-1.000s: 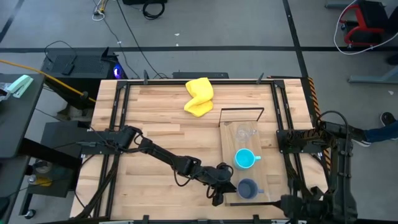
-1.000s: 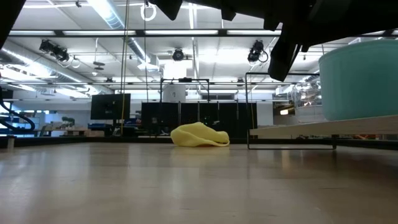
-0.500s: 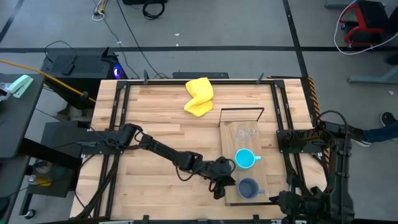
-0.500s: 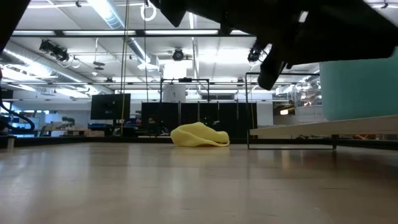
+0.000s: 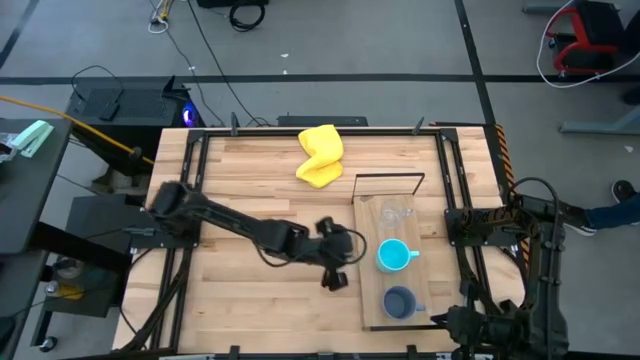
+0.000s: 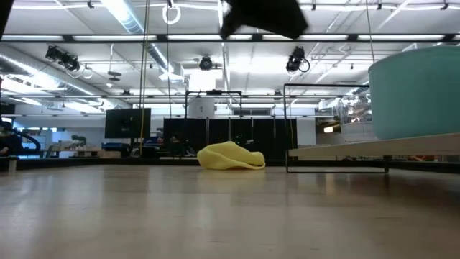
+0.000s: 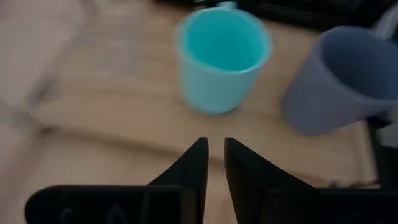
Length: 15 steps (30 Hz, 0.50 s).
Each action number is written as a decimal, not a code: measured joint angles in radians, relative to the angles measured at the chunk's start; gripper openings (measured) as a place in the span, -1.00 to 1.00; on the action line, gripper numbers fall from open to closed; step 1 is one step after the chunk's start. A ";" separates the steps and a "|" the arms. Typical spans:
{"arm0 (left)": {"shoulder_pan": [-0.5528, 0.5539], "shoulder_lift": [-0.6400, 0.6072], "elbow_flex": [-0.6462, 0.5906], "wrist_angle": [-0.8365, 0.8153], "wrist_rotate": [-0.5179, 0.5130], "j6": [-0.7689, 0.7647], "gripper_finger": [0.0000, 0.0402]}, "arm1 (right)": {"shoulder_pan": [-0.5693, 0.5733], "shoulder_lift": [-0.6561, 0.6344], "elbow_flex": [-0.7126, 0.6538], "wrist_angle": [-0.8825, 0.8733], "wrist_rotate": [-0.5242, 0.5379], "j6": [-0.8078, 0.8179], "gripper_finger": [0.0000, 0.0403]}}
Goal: Stack small to large cups/mugs on shelf
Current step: Return to Home Position
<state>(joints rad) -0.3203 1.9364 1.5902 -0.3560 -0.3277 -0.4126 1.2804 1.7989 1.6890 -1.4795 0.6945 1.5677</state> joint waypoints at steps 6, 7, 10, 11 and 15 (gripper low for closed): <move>-0.045 -0.158 0.000 -0.230 -0.137 -0.047 -0.73 | 0.000 -0.004 0.000 0.017 0.020 -0.029 -0.96; -0.053 -0.182 0.000 -0.248 -0.152 -0.047 -0.74 | 0.000 -0.004 0.000 0.024 0.019 -0.036 -0.96; -0.082 -0.240 0.001 -0.281 -0.185 -0.048 -0.75 | 0.000 -0.004 0.000 0.058 0.012 -0.046 -0.96; -0.094 -0.254 0.001 -0.288 -0.184 -0.048 -0.75 | 0.001 -0.004 0.000 0.068 0.011 -0.048 -0.96; -0.135 -0.288 0.001 -0.284 -0.179 -0.058 -0.73 | 0.001 -0.004 0.000 0.078 0.001 -0.052 -0.95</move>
<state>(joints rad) -0.4555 1.6481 1.5910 -0.6399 -0.5072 -0.4705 1.2812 1.7947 1.6890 -1.4015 0.6960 1.5154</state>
